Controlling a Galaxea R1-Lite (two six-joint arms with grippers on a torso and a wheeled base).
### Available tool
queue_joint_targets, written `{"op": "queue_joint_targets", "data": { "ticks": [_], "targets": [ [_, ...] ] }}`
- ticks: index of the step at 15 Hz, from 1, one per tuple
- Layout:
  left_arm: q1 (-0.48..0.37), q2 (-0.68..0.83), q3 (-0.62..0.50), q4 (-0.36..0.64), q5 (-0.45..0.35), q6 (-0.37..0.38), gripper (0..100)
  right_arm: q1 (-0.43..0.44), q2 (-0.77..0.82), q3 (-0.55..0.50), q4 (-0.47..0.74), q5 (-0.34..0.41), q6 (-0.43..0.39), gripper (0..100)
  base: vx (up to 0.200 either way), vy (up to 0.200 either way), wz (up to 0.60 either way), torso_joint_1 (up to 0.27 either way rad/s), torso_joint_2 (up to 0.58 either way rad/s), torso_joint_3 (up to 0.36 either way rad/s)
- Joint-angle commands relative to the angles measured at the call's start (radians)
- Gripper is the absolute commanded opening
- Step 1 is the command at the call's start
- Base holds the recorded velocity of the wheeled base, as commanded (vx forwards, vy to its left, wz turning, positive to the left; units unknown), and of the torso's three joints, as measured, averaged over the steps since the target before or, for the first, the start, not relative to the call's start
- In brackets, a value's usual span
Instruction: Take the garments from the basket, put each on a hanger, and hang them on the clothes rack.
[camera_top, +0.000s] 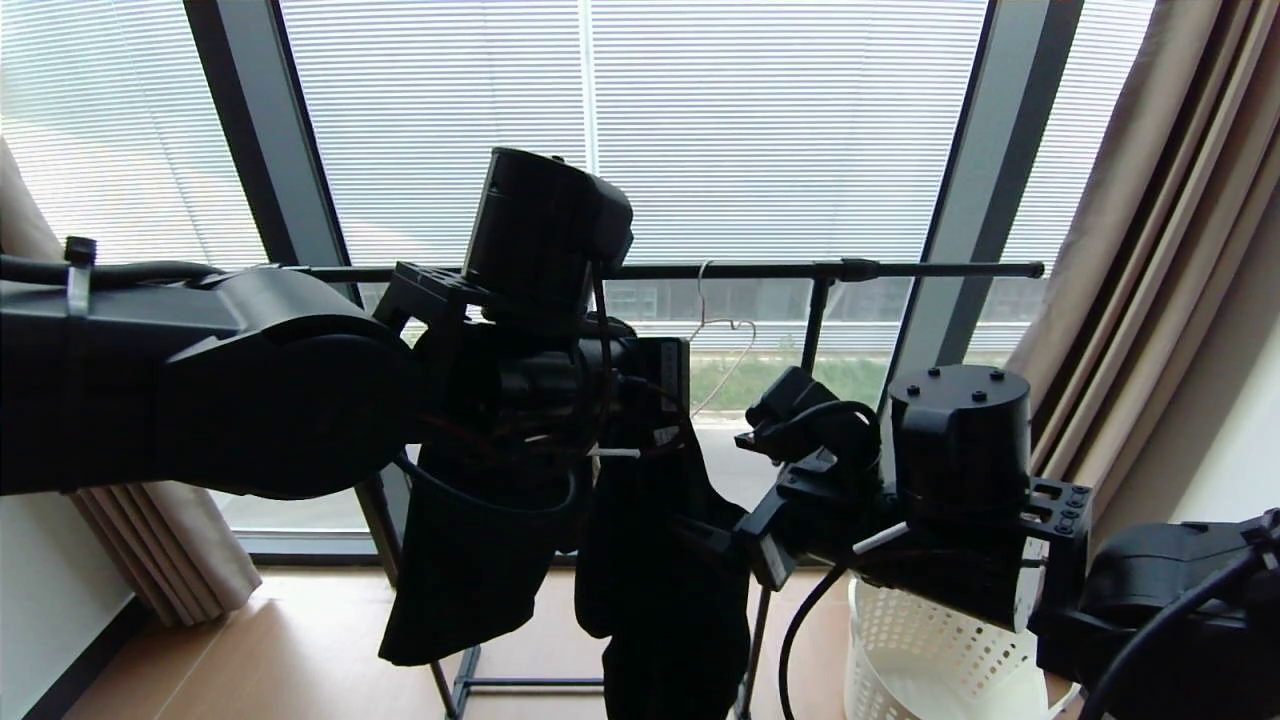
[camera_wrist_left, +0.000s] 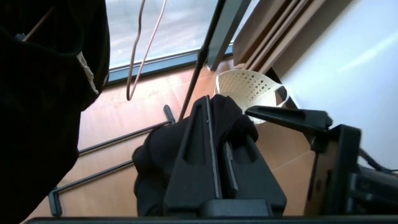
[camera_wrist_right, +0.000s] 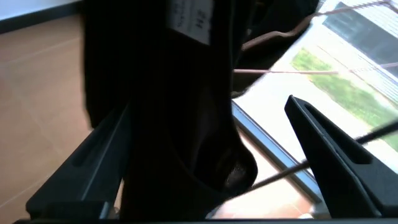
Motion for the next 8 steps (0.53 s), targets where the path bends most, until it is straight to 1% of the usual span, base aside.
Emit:
{"op": "queue_joint_targets", "data": {
  "ticks": [1,2,3,4,5,8],
  "targets": [
    [0.003,-0.014,0.014,0.001,-0.003,0.003,0,-0.055,-0.067,0.026,0.001,0.095,-0.014,100,0.0,0.0,0.0,0.0,0.0,0.0],
    [0.004,-0.017,0.022,0.001,-0.006,0.014,0,-0.084,-0.086,0.034,0.003,0.145,-0.039,100,0.0,0.0,0.0,0.0,0.0,0.0],
    [0.012,-0.02,0.031,0.001,-0.009,0.032,0,-0.109,-0.097,0.041,0.006,0.18,-0.059,100,0.0,0.0,0.0,0.0,0.0,0.0],
    [0.023,-0.02,0.034,0.0,-0.012,0.044,0,-0.12,-0.097,0.043,0.006,0.197,-0.068,100,0.0,0.0,0.0,0.0,0.0,0.0],
    [0.034,-0.02,0.037,0.0,-0.024,0.064,0,-0.123,-0.088,0.043,0.006,0.205,-0.071,100,0.0,0.0,0.0,0.0,0.0,0.0],
    [0.04,-0.023,0.034,-0.002,-0.052,0.07,0,-0.123,-0.042,0.044,0.0,0.205,-0.074,100,0.0,0.0,0.0,0.0,0.0,0.0]
  ]
}}
